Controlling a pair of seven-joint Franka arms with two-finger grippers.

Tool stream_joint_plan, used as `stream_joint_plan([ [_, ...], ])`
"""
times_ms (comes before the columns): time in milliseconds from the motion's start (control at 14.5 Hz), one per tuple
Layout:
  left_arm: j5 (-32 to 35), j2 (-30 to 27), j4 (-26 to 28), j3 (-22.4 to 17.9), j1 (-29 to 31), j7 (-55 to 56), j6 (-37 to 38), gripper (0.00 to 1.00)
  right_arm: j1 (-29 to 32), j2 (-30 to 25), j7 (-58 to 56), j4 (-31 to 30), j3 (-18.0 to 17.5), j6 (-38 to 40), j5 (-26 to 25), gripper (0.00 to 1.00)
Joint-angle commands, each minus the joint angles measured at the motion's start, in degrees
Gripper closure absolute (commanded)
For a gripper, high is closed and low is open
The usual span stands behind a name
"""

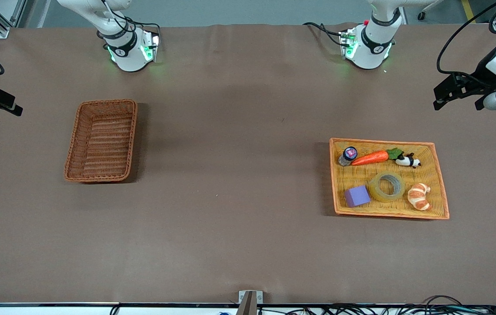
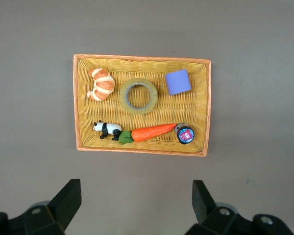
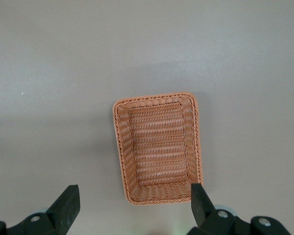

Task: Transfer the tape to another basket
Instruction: 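Reach the left gripper down over the yellow tape roll in the tray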

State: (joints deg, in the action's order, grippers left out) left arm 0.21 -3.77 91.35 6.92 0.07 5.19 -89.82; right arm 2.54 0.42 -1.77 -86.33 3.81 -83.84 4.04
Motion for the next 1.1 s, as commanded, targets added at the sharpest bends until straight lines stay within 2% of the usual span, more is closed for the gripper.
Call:
stream_joint_plan([
  [0, -0.21, 0.43, -1.35, 0.11, 0.28, -1.15, 0.61, 0.0, 0.62, 0.19, 0.02, 0.64, -0.21, 0.61, 1.05, 0.0],
  [138, -0.04, 0.69, -1.44, 0.11, 0.37, -1.93, 0.52, 0.0, 0.62, 0.19, 0.02, 0.64, -0.21, 0.61, 0.97, 0.0],
  [345, -0.56, 4.54, 0.39, -0.24, 0.63, -3.17, -1.75, 0.0, 0.62, 0.19, 0.02, 0.64, -0.21, 0.61, 1.05, 0.0],
  [552, 0.31, 6.74, 11.18, -0.42, 0.54, -1.77, -15.6, 0.0, 0.62, 0.28, -0.07, 0.64, -0.21, 0.61, 1.05, 0.0],
  [828, 1.64, 16.22, 18.23, -0.42, 2.56, -1.41, -33.53, 0.0, 0.71, 0.28, -0.07, 0.64, -0.21, 0.61, 1.05, 0.0],
  [1034, 1.9, 21.16, 23.15, -0.42, 4.05, -1.5, -46.47, 0.0, 0.71, 0.28, -0.16, 0.64, -0.21, 0.61, 1.05, 0.0],
])
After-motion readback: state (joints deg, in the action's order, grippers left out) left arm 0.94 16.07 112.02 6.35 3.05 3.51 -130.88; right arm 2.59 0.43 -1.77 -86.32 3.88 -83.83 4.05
